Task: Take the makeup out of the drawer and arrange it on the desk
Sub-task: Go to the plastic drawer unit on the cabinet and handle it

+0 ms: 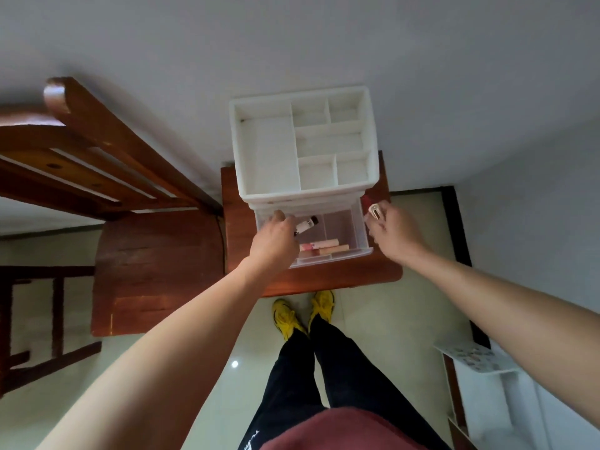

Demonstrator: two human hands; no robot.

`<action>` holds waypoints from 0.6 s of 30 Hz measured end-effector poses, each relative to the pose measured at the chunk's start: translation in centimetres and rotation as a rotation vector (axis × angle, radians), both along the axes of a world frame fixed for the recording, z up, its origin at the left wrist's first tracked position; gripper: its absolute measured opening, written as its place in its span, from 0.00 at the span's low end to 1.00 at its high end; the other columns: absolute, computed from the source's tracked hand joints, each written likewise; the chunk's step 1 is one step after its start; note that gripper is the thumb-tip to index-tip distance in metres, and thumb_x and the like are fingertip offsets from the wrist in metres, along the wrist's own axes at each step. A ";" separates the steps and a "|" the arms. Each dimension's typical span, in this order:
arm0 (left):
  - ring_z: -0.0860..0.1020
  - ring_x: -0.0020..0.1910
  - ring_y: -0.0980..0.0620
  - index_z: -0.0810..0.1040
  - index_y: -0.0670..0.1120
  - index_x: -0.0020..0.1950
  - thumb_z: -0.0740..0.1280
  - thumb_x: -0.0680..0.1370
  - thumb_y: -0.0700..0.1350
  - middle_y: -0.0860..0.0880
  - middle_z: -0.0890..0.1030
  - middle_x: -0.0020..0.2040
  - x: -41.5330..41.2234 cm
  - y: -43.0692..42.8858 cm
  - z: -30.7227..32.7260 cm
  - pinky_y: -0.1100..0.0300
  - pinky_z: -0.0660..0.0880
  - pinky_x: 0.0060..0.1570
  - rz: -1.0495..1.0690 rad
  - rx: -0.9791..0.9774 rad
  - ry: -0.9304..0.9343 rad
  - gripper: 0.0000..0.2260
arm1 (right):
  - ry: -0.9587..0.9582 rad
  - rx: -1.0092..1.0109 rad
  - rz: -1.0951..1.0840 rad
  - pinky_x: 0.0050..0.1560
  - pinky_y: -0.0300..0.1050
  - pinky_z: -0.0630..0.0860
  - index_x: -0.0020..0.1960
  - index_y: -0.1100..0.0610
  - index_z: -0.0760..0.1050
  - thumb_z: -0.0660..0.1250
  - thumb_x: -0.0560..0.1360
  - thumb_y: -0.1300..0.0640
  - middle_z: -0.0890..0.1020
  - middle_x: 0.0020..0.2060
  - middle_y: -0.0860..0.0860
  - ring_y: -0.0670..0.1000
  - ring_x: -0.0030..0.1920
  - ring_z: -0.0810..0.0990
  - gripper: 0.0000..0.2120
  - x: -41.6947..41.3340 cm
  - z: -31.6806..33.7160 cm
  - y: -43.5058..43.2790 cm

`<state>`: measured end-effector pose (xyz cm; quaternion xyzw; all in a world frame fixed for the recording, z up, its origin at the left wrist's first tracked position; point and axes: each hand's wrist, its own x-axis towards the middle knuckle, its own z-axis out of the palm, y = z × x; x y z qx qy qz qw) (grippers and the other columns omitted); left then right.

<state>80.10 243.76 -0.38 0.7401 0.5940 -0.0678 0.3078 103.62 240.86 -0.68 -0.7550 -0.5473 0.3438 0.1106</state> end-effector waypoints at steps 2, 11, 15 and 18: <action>0.72 0.61 0.40 0.68 0.45 0.69 0.63 0.75 0.39 0.42 0.71 0.64 1.0 0.8 -1.2 0.47 0.74 0.51 -0.067 -0.043 0.053 0.22 | 0.313 -0.100 -0.396 0.32 0.45 0.76 0.45 0.55 0.74 0.63 0.81 0.55 0.80 0.33 0.51 0.49 0.29 0.78 0.07 0.7 -0.6 -1.1; 0.74 0.59 0.42 0.72 0.46 0.65 0.71 0.73 0.51 0.44 0.76 0.60 5.1 1.4 -4.0 0.51 0.75 0.52 -0.251 -0.154 0.097 0.23 | 0.682 -0.264 -0.917 0.31 0.45 0.78 0.51 0.61 0.75 0.65 0.80 0.60 0.80 0.37 0.55 0.49 0.30 0.77 0.04 0.9 -2.4 -5.6; 0.77 0.54 0.43 0.76 0.43 0.60 0.70 0.73 0.45 0.45 0.79 0.56 6.1 1.7 -4.1 0.52 0.77 0.50 -0.257 -0.225 0.107 0.16 | 0.793 -0.315 -0.985 0.30 0.44 0.79 0.55 0.62 0.75 0.66 0.79 0.59 0.84 0.41 0.56 0.51 0.35 0.83 0.08 0.5 -2.8 -5.7; 0.77 0.54 0.42 0.77 0.42 0.59 0.68 0.74 0.41 0.43 0.79 0.56 6.5 1.9 -4.3 0.54 0.75 0.48 -0.285 -0.240 0.131 0.14 | 0.869 -0.346 -1.023 0.31 0.45 0.79 0.56 0.62 0.74 0.67 0.79 0.59 0.84 0.38 0.55 0.53 0.37 0.85 0.08 0.5 -2.7 -5.4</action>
